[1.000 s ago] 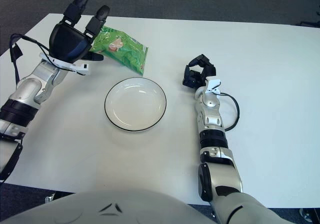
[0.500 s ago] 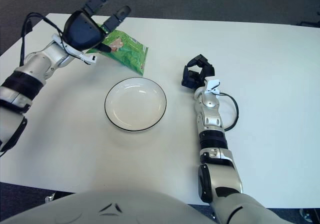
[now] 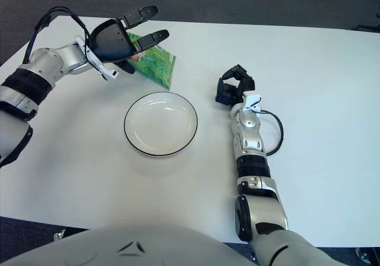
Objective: Put the snack into the plate.
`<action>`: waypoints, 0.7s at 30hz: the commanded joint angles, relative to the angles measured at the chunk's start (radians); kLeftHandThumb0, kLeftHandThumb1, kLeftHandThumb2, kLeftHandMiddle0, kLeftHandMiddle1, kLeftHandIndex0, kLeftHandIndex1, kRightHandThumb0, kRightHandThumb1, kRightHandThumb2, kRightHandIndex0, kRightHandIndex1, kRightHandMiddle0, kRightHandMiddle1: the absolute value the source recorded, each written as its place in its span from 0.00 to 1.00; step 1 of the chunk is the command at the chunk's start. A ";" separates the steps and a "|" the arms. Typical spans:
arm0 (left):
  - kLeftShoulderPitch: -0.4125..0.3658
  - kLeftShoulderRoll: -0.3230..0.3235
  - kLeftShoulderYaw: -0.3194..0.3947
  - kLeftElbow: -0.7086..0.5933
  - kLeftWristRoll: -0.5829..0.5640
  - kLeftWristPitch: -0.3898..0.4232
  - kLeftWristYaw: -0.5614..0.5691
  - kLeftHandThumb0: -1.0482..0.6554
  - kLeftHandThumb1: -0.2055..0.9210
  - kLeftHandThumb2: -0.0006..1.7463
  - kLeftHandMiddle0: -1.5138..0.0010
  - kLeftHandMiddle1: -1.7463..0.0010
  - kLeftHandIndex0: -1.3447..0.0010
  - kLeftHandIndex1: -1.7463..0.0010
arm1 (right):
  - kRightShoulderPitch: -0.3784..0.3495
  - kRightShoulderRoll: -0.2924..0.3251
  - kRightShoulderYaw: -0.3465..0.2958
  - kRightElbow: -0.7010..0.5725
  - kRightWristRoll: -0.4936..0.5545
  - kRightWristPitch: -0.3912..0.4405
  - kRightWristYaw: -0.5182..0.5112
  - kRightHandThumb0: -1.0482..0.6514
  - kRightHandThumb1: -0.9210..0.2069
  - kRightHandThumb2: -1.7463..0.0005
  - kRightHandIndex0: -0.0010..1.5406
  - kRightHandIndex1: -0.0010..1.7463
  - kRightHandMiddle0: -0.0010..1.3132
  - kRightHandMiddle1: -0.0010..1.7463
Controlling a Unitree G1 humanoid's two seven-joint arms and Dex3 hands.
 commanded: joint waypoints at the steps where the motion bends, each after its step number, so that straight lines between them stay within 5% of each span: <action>1: -0.033 -0.007 -0.008 0.002 -0.027 -0.027 -0.060 0.06 0.90 0.14 1.00 1.00 1.00 1.00 | 0.095 0.045 0.006 0.041 0.002 0.017 -0.001 0.33 0.57 0.22 0.83 1.00 0.49 1.00; 9: -0.062 -0.061 0.019 0.035 -0.214 -0.094 -0.512 0.06 0.84 0.13 1.00 1.00 1.00 1.00 | 0.099 0.049 0.006 0.032 0.008 0.019 0.004 0.33 0.57 0.22 0.83 1.00 0.49 1.00; 21: -0.048 -0.093 0.060 -0.016 -0.356 -0.026 -0.854 0.01 0.86 0.13 1.00 1.00 1.00 1.00 | 0.099 0.047 0.004 0.034 0.011 0.012 0.015 0.33 0.57 0.22 0.83 1.00 0.49 1.00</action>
